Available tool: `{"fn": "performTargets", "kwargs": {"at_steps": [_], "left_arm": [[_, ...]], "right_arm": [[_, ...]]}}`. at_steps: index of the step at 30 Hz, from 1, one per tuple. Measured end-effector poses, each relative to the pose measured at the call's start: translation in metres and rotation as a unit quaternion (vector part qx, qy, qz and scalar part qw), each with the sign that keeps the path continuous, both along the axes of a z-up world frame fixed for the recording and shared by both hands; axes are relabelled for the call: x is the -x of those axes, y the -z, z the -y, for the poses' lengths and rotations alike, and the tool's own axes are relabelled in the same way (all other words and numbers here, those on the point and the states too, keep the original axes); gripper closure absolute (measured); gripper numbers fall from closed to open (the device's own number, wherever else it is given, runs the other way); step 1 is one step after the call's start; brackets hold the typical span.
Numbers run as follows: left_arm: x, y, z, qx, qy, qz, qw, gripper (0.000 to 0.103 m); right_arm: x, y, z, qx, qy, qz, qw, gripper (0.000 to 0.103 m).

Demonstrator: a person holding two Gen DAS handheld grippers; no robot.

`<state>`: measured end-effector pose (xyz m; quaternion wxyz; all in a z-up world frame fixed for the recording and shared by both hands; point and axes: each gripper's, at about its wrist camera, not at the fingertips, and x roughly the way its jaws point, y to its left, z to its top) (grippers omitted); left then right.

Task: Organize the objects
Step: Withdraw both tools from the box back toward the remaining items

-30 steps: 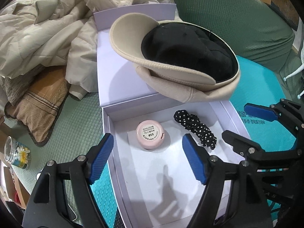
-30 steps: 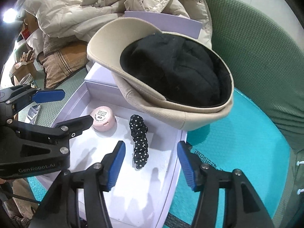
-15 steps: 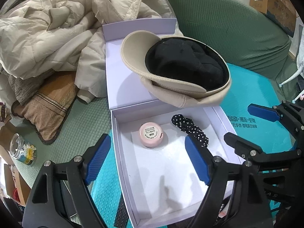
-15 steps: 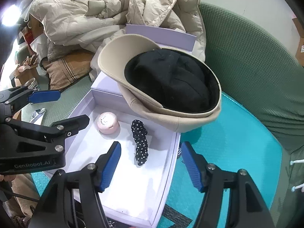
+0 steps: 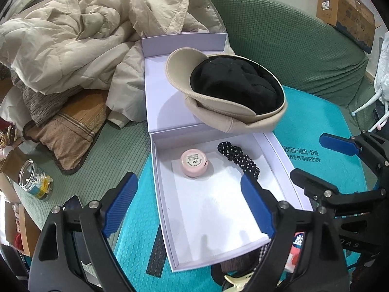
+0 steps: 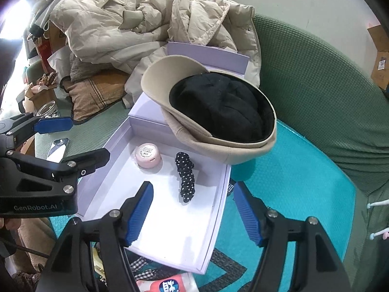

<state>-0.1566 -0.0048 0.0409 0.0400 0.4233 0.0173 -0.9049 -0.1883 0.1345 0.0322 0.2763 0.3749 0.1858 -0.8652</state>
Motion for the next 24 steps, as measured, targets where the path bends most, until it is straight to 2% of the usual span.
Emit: {"fn": "performTargets", "kwargs": {"at_steps": [24], "left_arm": [[-0.054, -0.003, -0.017, -0.001, -0.004, -0.002, 1.0, 0.016]], "right_arm": [[-0.048, -0.004, -0.017, 0.0, -0.003, -0.005, 1.0, 0.033]]}}
